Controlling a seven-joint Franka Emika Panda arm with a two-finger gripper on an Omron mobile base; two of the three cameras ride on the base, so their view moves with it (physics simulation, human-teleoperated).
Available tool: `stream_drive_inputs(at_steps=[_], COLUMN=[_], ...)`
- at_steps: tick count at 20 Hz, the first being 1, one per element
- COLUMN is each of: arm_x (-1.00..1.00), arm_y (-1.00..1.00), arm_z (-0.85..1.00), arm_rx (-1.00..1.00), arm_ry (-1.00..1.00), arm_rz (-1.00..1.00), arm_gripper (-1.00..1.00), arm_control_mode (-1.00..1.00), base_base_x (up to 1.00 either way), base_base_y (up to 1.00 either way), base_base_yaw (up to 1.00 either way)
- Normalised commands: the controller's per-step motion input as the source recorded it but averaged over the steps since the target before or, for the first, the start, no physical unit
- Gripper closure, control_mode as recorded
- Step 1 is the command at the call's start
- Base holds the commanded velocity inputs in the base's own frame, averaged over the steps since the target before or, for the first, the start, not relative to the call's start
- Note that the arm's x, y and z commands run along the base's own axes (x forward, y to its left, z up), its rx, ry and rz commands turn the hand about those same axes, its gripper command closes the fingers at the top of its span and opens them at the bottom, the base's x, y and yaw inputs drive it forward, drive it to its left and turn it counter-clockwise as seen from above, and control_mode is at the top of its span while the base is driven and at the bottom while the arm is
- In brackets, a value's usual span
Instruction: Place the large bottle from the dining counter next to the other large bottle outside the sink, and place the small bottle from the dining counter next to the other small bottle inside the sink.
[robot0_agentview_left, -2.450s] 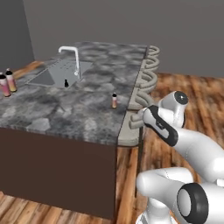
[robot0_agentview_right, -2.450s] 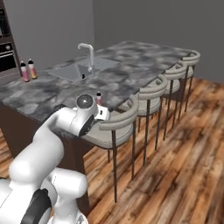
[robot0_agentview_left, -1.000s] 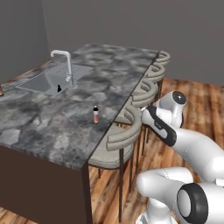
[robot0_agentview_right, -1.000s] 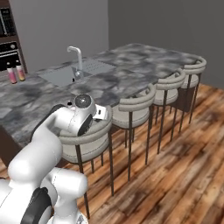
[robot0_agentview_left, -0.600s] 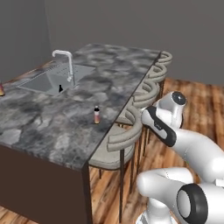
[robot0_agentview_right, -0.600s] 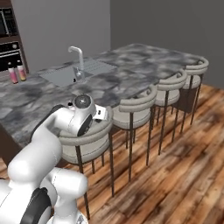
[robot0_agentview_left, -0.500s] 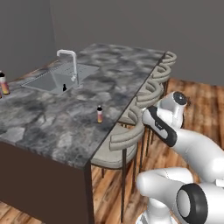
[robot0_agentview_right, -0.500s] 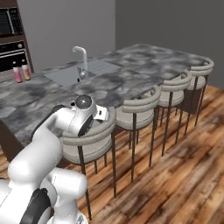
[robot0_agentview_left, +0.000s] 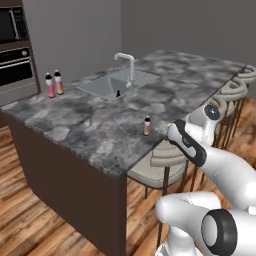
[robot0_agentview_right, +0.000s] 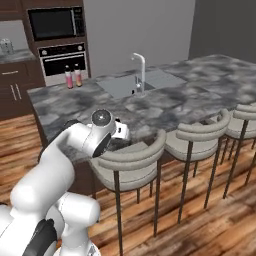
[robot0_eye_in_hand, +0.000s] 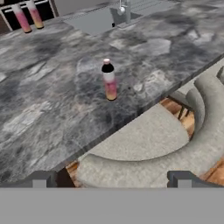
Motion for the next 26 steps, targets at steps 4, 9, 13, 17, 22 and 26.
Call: stream_drive_inputs(at_steps=[4, 9, 13, 17, 22, 26], arm_x=[0.00, 0.00, 0.00, 0.00, 0.00, 0.00], arm_y=[0.00, 0.00, 0.00, 0.00, 0.00, 0.00], arm_z=[0.00, 0.00, 0.00, 0.00, 0.00, 0.00], arm_rx=[0.00, 0.00, 0.00, 0.00, 0.00, 0.00], arm_ry=[0.00, 0.00, 0.00, 0.00, 0.00, 0.00], arm_rz=[0.00, 0.00, 0.00, 0.00, 0.00, 0.00], arm_gripper=[-1.00, -1.00, -1.00, -1.00, -1.00, -1.00], arm_control_mode=[1.00, 1.00, 1.00, 1.00, 1.00, 1.00], base_base_x=[-0.03, -0.23, -0.28, -0.15, 0.00, 0.00], base_base_y=[-0.54, -0.68, -0.74, -0.74, -0.79, -0.84], base_base_yaw=[0.41, 0.33, 0.31, 0.30, 0.29, 0.31])
